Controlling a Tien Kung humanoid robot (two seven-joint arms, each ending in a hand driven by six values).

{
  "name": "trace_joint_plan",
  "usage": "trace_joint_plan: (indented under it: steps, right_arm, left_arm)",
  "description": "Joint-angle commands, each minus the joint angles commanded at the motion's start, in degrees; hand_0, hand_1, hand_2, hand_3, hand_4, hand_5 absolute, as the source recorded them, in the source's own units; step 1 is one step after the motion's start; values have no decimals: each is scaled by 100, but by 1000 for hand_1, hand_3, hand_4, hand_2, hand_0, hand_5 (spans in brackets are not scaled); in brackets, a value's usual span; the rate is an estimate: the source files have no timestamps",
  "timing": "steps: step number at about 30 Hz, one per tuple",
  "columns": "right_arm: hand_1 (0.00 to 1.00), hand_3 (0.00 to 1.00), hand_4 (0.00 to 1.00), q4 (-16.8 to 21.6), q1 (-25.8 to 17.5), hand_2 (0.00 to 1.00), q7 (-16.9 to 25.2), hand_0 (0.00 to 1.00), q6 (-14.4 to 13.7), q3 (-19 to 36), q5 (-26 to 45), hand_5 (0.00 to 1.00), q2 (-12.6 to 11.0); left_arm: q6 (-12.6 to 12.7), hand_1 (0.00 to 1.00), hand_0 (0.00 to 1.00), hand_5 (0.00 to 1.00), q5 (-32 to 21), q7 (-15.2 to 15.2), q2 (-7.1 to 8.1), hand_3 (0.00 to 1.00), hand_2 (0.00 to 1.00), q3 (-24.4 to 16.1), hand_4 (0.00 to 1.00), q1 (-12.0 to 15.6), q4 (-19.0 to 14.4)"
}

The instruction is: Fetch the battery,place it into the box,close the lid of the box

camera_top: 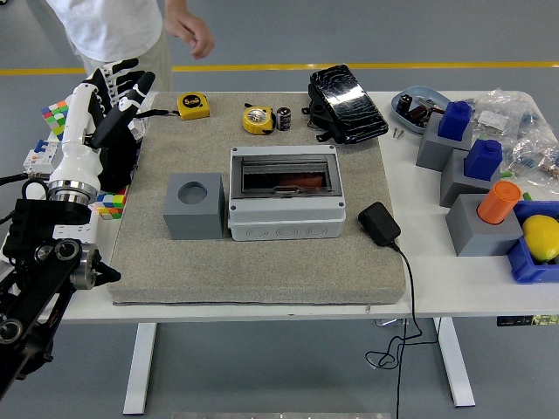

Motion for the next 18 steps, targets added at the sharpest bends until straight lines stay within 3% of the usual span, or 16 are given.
trace_joint_plan:
  steps: [8, 18]
  right_arm:
    - [625, 615, 998, 0, 26, 674, -12, 500, -15, 29, -18, 553, -29]
    - [625, 614, 998, 22, 91, 675, -7, 500, -21, 30, -61, 553, -59]
  left_arm:
    - [-20, 743, 705, 613, -164, -52, 63, 726, 705, -265, 998, 224, -84]
    - [-80, 737, 700, 602, -304, -19, 48, 727, 708, -269, 998, 237, -84]
